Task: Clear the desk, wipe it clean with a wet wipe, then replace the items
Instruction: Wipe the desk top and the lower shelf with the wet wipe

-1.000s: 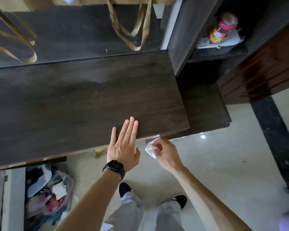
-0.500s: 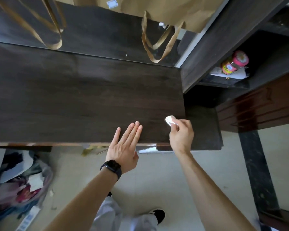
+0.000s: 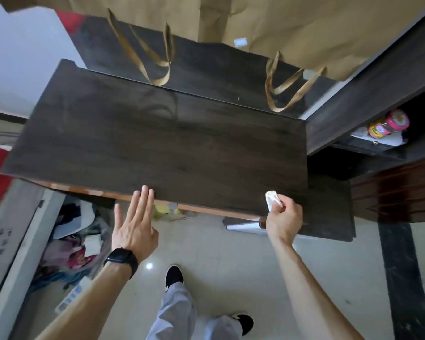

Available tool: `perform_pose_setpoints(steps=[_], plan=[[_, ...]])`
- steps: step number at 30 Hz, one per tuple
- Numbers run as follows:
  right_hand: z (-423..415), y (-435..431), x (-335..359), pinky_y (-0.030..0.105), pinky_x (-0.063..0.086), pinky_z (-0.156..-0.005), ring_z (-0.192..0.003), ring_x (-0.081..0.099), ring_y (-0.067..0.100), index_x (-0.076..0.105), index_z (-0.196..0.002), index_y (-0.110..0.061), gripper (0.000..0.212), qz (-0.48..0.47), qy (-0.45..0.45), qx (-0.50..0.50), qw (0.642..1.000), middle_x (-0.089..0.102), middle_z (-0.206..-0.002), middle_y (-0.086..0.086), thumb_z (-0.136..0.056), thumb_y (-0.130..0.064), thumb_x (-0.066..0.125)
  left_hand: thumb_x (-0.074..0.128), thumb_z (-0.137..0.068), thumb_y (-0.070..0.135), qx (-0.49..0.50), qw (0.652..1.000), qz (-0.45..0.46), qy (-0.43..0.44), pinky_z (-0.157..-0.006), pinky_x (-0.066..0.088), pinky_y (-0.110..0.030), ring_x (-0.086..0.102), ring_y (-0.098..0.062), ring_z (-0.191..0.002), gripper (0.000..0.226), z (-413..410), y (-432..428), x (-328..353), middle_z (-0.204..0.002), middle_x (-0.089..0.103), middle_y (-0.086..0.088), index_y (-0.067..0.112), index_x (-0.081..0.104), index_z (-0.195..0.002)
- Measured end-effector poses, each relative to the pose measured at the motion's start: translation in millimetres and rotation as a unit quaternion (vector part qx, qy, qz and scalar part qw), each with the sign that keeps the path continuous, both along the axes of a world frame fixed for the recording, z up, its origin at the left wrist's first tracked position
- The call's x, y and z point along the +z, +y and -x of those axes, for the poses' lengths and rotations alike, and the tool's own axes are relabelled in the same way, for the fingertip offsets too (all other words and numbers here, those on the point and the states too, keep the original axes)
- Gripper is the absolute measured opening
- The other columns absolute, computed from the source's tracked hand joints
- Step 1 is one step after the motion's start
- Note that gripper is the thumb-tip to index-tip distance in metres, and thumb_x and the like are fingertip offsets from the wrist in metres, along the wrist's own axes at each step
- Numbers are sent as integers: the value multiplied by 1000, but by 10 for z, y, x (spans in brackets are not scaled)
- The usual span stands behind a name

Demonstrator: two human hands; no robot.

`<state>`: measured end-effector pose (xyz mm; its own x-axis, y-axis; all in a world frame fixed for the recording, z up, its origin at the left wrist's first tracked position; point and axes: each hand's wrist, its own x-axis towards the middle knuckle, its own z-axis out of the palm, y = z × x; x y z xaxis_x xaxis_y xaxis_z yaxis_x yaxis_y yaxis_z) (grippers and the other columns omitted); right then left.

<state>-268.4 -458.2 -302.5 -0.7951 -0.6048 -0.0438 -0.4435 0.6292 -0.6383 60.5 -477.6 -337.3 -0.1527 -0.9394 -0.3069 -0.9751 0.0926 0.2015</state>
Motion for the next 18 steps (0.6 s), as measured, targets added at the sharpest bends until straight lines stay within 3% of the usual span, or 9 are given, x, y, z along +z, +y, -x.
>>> perform_pose_setpoints(steps=[2, 5, 10, 14, 16, 18], plan=[[-165, -19, -61, 21, 34, -76, -91, 61, 37, 73, -106, -7, 21, -17, 5, 11, 1000, 59, -100, 16, -89, -3, 63, 62, -76, 23, 0, 1000, -5, 2, -120, 5, -55, -18, -12, -149, 111, 6, -3, -14, -162, -23, 7, 21, -16, -155], [-842, -135, -155, 15, 35, -69, -74, 63, 30, 78, -98, -11, 21, 28, 13, 125, 992, 55, -82, 5, -83, 1, 71, 60, -74, 22, 13, 1000, -8, 7, -121, 1, -53, -21, -12, -148, 112, 60, 30, -38, -160, -28, 6, 20, -18, -154], [-1732, -318, -66, 13, 32, -69, -78, 59, 19, 76, -109, -19, 23, -44, -21, 387, 921, 58, -87, 1, -90, -11, 66, 54, -78, 22, 1, 1000, -26, -16, -120, -5, -52, -22, -14, -148, 107, 51, 46, 55, -158, -32, 5, 18, -24, -151], [-1507, -304, 214, 22, 39, -69, -81, 59, 18, 77, -105, -24, 22, -185, -67, 488, 851, 62, -89, 2, -88, -18, 65, 45, -86, 24, -44, 994, -95, -43, -120, -9, -53, -27, -14, -146, 95, 23, 40, 332, -158, -33, 4, 18, -23, -152], [-1255, -191, 432, 16, 38, -66, -83, 61, 11, 78, -102, -22, 22, -263, -99, 506, 816, 73, -94, -2, -85, -17, 66, 44, -88, 25, -74, 988, -124, -49, -119, -11, -55, -30, -14, -144, 91, 61, 73, 510, -160, -28, 4, 18, -19, -154], [-982, -19, 683, 7, 36, -62, -84, 61, 4, 78, -102, -21, 20, -262, -126, 481, 827, 74, -93, -8, -86, -19, 67, 43, -92, 30, -90, 985, -140, -34, -115, -16, -57, -27, -15, -146, 83, 199, 117, 707, -165, -12, 4, 18, -6, -157]])
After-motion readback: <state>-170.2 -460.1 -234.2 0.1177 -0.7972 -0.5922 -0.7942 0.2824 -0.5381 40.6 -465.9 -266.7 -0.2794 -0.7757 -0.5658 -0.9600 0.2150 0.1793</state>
